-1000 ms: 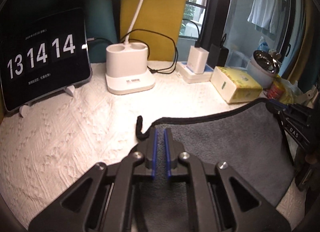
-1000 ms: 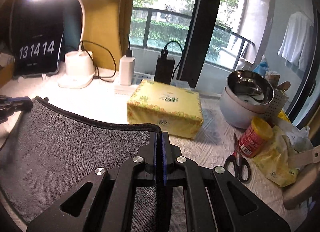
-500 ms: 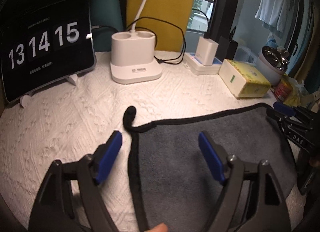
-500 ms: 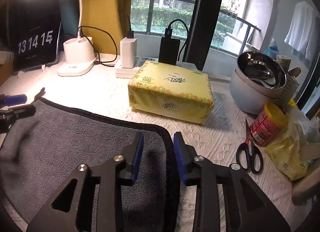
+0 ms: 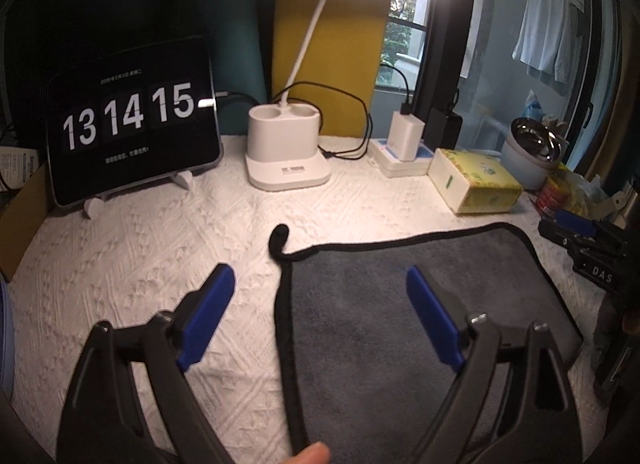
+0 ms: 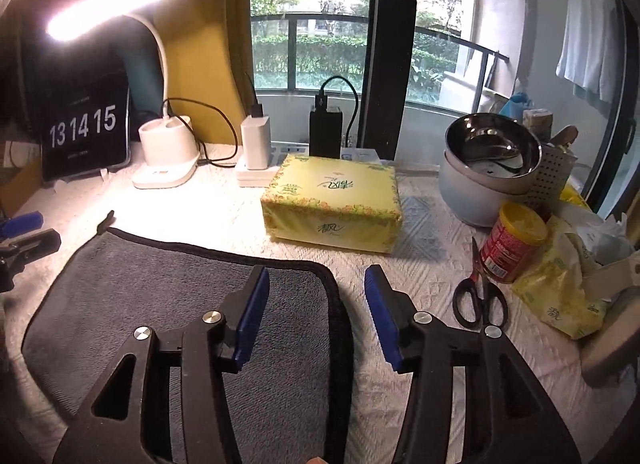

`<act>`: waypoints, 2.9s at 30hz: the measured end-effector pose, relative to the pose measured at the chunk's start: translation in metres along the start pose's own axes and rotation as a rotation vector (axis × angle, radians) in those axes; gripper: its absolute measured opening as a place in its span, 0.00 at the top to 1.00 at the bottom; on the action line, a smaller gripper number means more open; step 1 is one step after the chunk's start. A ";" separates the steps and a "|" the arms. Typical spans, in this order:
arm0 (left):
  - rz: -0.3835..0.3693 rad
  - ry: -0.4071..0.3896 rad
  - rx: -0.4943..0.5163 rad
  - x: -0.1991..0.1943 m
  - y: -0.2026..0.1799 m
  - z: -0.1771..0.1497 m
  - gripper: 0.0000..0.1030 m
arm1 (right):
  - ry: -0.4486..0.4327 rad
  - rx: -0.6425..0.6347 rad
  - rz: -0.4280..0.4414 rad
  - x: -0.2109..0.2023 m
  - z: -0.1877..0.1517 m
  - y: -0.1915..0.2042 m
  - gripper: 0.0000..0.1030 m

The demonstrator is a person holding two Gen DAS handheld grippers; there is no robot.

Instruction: Fold towel

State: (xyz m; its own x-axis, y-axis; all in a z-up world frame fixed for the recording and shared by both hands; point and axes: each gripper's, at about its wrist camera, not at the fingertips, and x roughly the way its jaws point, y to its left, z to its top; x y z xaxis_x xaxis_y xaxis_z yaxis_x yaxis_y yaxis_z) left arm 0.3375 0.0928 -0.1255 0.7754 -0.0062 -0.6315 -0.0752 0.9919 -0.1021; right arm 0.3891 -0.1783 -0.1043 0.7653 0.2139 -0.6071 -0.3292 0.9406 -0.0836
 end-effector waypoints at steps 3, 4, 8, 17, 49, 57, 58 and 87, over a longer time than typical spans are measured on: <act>-0.005 -0.014 -0.008 -0.014 -0.001 -0.002 0.14 | -0.022 -0.001 0.001 -0.018 0.000 0.004 0.49; -0.007 -0.019 -0.013 -0.019 -0.002 -0.003 0.14 | -0.028 -0.001 0.002 -0.024 -0.001 0.005 0.49; -0.013 -0.046 -0.016 -0.041 -0.007 -0.005 0.14 | -0.056 0.005 0.011 -0.047 -0.002 0.008 0.49; -0.047 -0.162 -0.023 -0.107 -0.020 -0.006 0.13 | -0.139 0.000 0.003 -0.105 -0.003 0.018 0.49; 0.053 -0.399 0.014 -0.268 -0.036 -0.058 0.13 | -0.399 -0.010 -0.037 -0.277 -0.038 0.051 0.42; 0.060 -0.378 -0.012 -0.287 -0.035 -0.077 0.13 | -0.359 0.017 -0.067 -0.300 -0.061 0.048 0.40; 0.054 -0.377 -0.015 -0.290 -0.034 -0.079 0.13 | -0.353 0.017 -0.067 -0.304 -0.063 0.049 0.40; 0.058 -0.390 0.014 -0.330 -0.046 -0.091 0.13 | -0.336 -0.002 -0.034 -0.336 -0.075 0.058 0.39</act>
State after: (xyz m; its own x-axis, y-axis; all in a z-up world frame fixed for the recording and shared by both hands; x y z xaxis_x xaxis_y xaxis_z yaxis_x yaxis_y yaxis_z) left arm 0.0279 0.0377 0.0172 0.9504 0.0961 -0.2958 -0.1197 0.9908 -0.0628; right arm 0.0719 -0.2155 0.0357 0.9152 0.2577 -0.3098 -0.3011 0.9483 -0.1008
